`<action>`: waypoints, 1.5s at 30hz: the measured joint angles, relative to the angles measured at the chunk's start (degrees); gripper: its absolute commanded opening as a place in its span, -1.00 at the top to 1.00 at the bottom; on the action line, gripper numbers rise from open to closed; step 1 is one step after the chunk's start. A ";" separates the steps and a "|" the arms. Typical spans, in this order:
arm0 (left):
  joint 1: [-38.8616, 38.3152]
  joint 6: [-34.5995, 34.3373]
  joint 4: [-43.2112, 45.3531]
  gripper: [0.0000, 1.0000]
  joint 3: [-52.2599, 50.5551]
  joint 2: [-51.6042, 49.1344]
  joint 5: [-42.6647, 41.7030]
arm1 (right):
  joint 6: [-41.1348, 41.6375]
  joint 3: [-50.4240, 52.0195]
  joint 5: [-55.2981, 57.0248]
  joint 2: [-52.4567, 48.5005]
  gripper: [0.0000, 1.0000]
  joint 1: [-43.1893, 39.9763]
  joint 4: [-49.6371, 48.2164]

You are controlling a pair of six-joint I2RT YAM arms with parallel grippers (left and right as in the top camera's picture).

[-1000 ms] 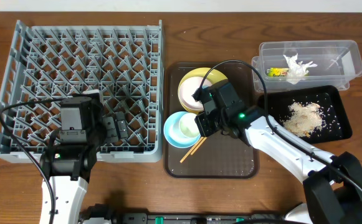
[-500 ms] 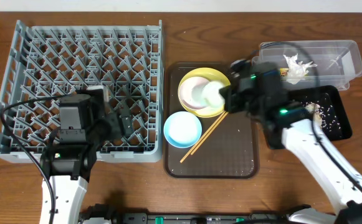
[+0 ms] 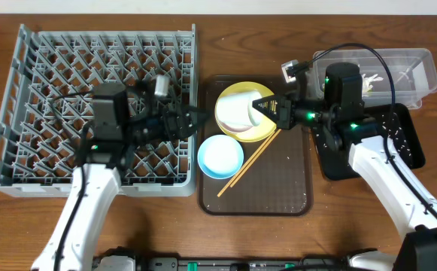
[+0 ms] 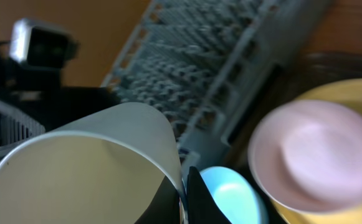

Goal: Sort waste into correct bins and load items into the dishwasher rack

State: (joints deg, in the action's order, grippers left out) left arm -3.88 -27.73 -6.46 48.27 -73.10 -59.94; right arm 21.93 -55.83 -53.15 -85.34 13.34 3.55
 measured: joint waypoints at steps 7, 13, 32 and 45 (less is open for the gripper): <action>-6.38 -12.76 16.52 -0.93 0.11 -3.37 -8.55 | 1.66 -0.02 -8.13 -1.29 0.98 0.00 -6.01; -8.24 -20.09 23.34 -0.92 0.04 -3.52 -7.41 | 3.63 -0.04 -10.99 -1.29 0.98 -1.46 -12.46; -10.84 -24.35 28.30 -0.93 0.02 -3.67 -6.01 | 8.63 -0.31 -16.41 -1.29 0.99 -4.52 -18.29; -14.36 -23.69 23.37 -0.92 0.04 -3.56 -6.40 | 12.70 -0.31 -20.28 -1.95 0.98 -3.80 -21.79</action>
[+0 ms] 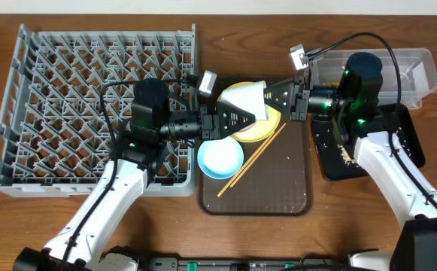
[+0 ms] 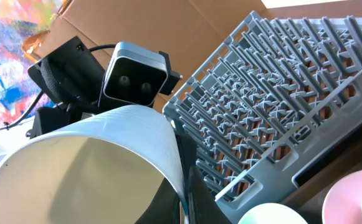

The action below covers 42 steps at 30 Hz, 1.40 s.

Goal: Sort waste into correct bins and load items into the dishwasher rack
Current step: 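Hand the white cup from the right gripper to the left gripper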

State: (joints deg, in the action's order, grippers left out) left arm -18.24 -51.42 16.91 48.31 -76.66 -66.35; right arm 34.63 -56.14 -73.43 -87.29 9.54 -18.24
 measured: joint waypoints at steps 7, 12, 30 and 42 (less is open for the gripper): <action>0.02 -0.09 4.59 -0.92 0.00 0.00 -0.33 | 0.79 0.00 -1.60 0.00 0.98 0.09 0.09; 0.13 -2.73 13.90 -0.92 0.00 -0.07 -0.13 | 0.81 0.00 -4.31 0.00 0.98 1.09 0.02; -2.56 -10.12 15.32 -0.68 0.02 -0.17 -0.81 | 0.81 0.00 -5.90 0.00 0.98 1.20 -0.07; -2.56 -5.64 14.91 -0.25 0.02 -0.48 -0.68 | 1.07 0.00 -6.23 0.00 0.78 1.20 -0.04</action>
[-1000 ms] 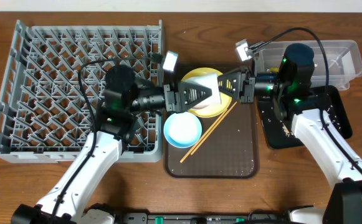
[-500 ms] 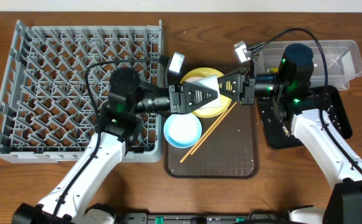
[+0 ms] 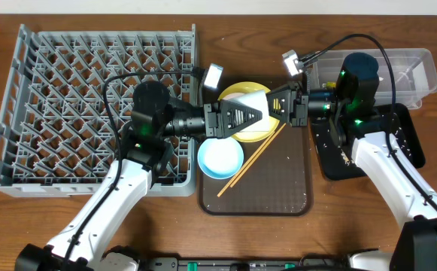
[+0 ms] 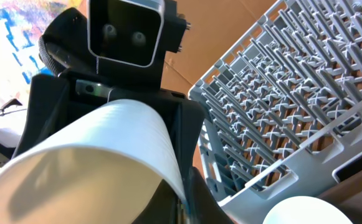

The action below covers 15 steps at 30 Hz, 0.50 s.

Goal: Sort waste into correct bins and load items into the dishwasher rack
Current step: 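Hand the white cup from the right gripper to the left gripper, then place the white cup upside down in the rack with the left gripper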

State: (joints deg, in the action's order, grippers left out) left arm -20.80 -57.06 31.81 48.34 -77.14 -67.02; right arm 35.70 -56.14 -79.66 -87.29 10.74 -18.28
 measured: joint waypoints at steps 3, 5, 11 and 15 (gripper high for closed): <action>0.02 3.48 -1.99 -0.11 0.00 0.00 0.55 | 0.07 0.00 0.07 0.00 0.70 0.00 -0.02; 0.07 6.08 -4.20 -0.05 0.07 0.02 0.98 | 0.09 0.00 0.68 -0.09 0.65 0.00 0.17; 2.32 14.69 -11.63 0.03 0.46 0.33 1.16 | -0.81 0.07 3.15 -0.46 0.53 0.22 2.29; 6.54 18.08 -12.85 0.13 0.46 0.35 1.49 | -3.52 0.07 4.39 -0.46 0.54 0.20 8.04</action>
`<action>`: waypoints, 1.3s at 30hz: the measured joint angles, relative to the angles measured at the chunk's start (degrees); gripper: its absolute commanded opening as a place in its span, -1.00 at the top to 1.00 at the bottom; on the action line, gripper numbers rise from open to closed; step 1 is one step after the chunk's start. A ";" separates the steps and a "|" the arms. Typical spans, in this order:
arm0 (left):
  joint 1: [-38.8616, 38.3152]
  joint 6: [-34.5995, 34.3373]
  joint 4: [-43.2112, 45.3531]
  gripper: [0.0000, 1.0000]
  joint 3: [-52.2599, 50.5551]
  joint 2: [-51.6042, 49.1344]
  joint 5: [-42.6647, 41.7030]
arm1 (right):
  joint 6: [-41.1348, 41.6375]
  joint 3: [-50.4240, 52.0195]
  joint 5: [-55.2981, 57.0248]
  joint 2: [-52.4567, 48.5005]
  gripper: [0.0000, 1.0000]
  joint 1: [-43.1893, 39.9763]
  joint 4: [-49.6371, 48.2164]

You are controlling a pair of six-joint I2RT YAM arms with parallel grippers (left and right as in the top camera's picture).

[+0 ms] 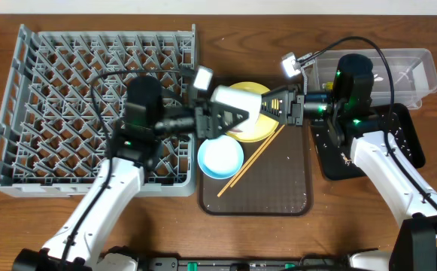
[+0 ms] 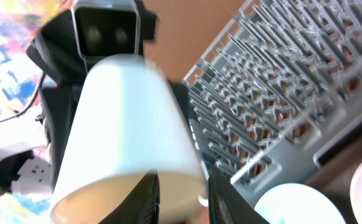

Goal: Sort waste into correct bins and load items into the dishwasher rack
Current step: 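Place the white cup upside down in the rack with the left gripper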

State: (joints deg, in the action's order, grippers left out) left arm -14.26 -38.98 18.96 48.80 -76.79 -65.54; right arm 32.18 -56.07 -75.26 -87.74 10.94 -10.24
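Observation:
A white paper cup hangs on its side over the tray's left end, between the two arms. My left gripper is shut on its far end. In the right wrist view the cup is blurred, and its rim lies loosely between the dark fingers of my open right gripper. From overhead the right gripper sits just right of the cup. The grey dishwasher rack fills the left side.
A brown tray carries a yellow plate, a light blue bowl and wooden chopsticks. At the right stand a clear bin and a black bin.
My right gripper has opened and no longer grips the cup's rim. The left gripper now has the cup and has shifted it a little toward the rack.
My right gripper held the white cup over the plates while the left gripper was over the rack. The left arm then came to the tray's edge, then closed in on the cup's far end. Now the left holds it and the right is open.

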 measured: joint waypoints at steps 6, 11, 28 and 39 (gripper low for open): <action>9.33 5.29 -7.04 0.29 -0.02 -0.09 4.09 | -5.88 -0.04 3.43 0.07 0.54 0.13 10.58; 13.33 10.62 -13.70 0.32 -0.04 -0.09 6.71 | -10.38 -0.04 7.72 0.07 0.56 0.13 15.45; 20.65 26.56 -51.98 0.32 4.39 7.69 46.29 | -23.32 -0.07 34.47 0.17 0.54 0.13 39.32; 20.65 27.32 -56.48 0.31 4.42 4.09 61.29 | -25.88 -0.11 46.53 7.06 0.54 0.13 45.86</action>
State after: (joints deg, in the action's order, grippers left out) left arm 6.39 -11.66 -37.52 53.21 -72.71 -4.25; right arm 6.31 -56.18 -28.73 -80.68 11.07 35.62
